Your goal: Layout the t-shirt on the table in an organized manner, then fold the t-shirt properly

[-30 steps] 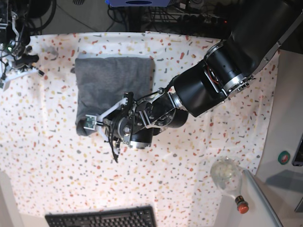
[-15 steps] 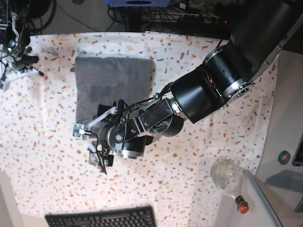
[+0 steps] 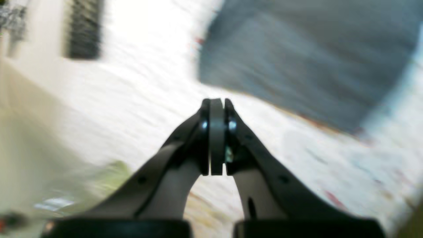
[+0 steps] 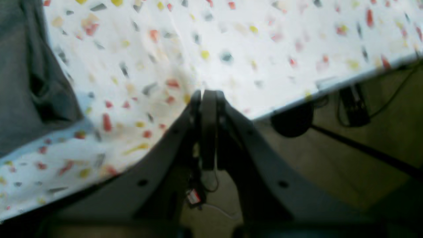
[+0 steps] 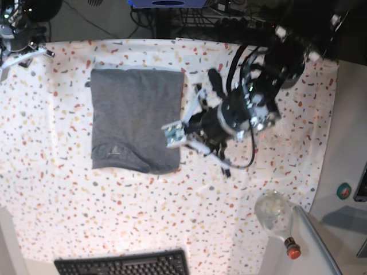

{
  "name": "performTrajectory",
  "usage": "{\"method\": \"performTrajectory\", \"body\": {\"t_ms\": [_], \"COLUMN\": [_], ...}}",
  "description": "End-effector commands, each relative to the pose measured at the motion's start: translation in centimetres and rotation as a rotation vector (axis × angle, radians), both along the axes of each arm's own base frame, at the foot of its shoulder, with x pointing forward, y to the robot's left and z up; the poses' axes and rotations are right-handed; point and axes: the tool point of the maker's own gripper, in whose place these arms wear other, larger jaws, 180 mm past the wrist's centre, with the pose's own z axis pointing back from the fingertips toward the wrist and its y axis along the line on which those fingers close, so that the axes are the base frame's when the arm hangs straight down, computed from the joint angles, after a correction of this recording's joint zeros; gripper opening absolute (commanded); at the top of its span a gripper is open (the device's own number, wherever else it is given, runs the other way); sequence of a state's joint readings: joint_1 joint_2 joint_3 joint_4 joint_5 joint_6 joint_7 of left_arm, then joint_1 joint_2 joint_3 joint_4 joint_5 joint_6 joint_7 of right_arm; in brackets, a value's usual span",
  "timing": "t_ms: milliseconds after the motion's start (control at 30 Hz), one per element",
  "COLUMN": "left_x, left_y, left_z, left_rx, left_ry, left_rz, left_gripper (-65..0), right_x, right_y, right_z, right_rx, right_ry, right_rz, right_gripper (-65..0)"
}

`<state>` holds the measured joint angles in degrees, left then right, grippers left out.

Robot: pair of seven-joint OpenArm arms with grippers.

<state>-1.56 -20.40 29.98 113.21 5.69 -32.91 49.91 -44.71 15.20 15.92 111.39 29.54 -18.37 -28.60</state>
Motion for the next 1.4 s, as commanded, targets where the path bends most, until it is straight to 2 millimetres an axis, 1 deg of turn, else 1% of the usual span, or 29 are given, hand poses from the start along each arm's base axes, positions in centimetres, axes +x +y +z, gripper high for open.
{"method": "performTrajectory", "body": {"t_ms": [0, 67, 133, 167, 200, 267, 333, 367, 433, 500, 533, 600, 667, 733, 800, 867, 933, 967, 1000, 1033, 1067, 1100, 1200, 1267, 1367], "left_x": [-0.8, -4.7, -9.7, -12.2, -14.1, -17.8, -21.3, -22.8, -25.8, -28.1, -28.9, -31.4, -33.0, -35.1, -36.1, -37.0, -37.1, -36.9, -36.5, -36.3, -36.5, -36.1, -35.4, -35.3, -35.0], "left_y": [1.4, 4.3, 6.9, 7.7, 8.2, 8.4, 8.3, 8.0, 7.5, 7.1, 7.0, 7.0, 6.6, 7.2, 7.0, 7.3, 7.3, 7.2, 7.0, 6.8, 7.0, 7.4, 8.5, 9.2, 10.1], "left_z": [-0.5, -3.6, -6.4, -7.5, -8.1, -9.2, -10.4, -11.2, -13.5, -16.0, -17.4, -21.2, -24.4, -27.2, -29.2, -30.4, -30.3, -30.1, -29.9, -29.7, -29.6, -29.6, -29.7, -29.7, -29.8], "left_rx": [0.013, 0.056, 0.089, 0.097, 0.105, 0.116, 0.099, 0.076, 0.031, -0.009, -0.022, -0.029, -0.039, -0.027, -0.046, -0.082, -0.14, -0.172, -0.203, -0.221, -0.22, -0.222, -0.228, -0.234, -0.241], "left_ry": [0.013, 0.129, 0.263, 0.326, 0.373, 0.461, 0.551, 0.592, 0.68, 0.762, 0.799, 0.915, 1.013, 1.076, 1.056, 0.959, 0.843, 0.796, 0.748, 0.717, 0.696, 0.67, 0.628, 0.613, 0.594], "left_rz": [0.025, 0.077, 0.14, 0.166, 0.181, 0.185, 0.186, 0.189, 0.215, 0.26, 0.284, 0.364, 0.45, 0.58, 0.699, 0.797, 0.851, 0.868, 0.878, 0.898, 0.933, 0.971, 1.083, 1.154, 1.221], "left_gripper": [-65.0, -65.0, -65.0, -65.0, -65.0, -65.0, -65.0, -65.0, -65.0, -65.0, -65.0, -65.0, -65.0, -65.0, -65.0, -65.0, -65.0, -65.0, -65.0, -65.0, -65.0, -65.0, -65.0, -65.0, -65.0], "right_x": [-1.0, -4.2, -7.2, -8.8, -10.2, -12.3, -15.5, -15.9, -17.4, -17.1, -17.3, -17.3, -17.8, -18.8, -19.5, -19.4, -18.8, -18.4, -18.3, -18.4, -19.0, -19.5, -19.8, -20.0, -19.9], "right_y": [-1.4, -2.1, -2.7, -2.6, -2.4, -1.0, 0.3, 1.2, 2.7, 3.6, 3.9, 4.7, 5.9, 6.9, 7.3, 7.7, 7.5, 7.8, 8.6, 9.0, 9.5, 9.8, 10.5, 11.7, 12.1], "right_z": [0.9, 0.6, 0.4, 0.0, -0.6, -2.3, -5.2, -6.8, -9.9, -12.2, -13.3, -16.2, -19.0, -21.3, -22.6, -23.2, -23.5, -23.5, -23.5, -23.5, -23.5, -23.5, -23.4, -23.5, -23.5], "right_rx": [-0.049, -0.032, -0.008, 0.006, 0.021, 0.064, 0.104, 0.129, 0.165, 0.183, 0.19, 0.218, 0.29, 0.375, 0.437, 0.458, 0.406, 0.387, 0.382, 0.377, 0.38, 0.385, 0.395, 0.413, 0.418], "right_ry": [0.004, 0.059, 0.116, 0.153, 0.19, 0.263, 0.376, 0.408, 0.49, 0.526, 0.553, 0.617, 0.688, 0.736, 0.728, 0.652, 0.559, 0.519, 0.487, 0.478, 0.49, 0.509, 0.513, 0.514, 0.513], "right_rz": [-0.009, -0.063, -0.115, -0.13, -0.139, -0.135, -0.131, -0.123, -0.117, -0.106, -0.1, -0.065, 0.017, 0.104, 0.179, 0.265, 0.346, 0.393, 0.437, 0.476, 0.518, 0.544, 0.578, 0.593, 0.6], "right_gripper": [-65.0, -65.0, -65.0, -65.0, -65.0, -65.0, -65.0, -65.0, -65.0, -65.0, -65.0, -65.0, -65.0, -65.0, -65.0, -65.0, -65.0, -65.0, -65.0, -65.0, -65.0, -65.0, -65.0, -65.0, -65.0]}}
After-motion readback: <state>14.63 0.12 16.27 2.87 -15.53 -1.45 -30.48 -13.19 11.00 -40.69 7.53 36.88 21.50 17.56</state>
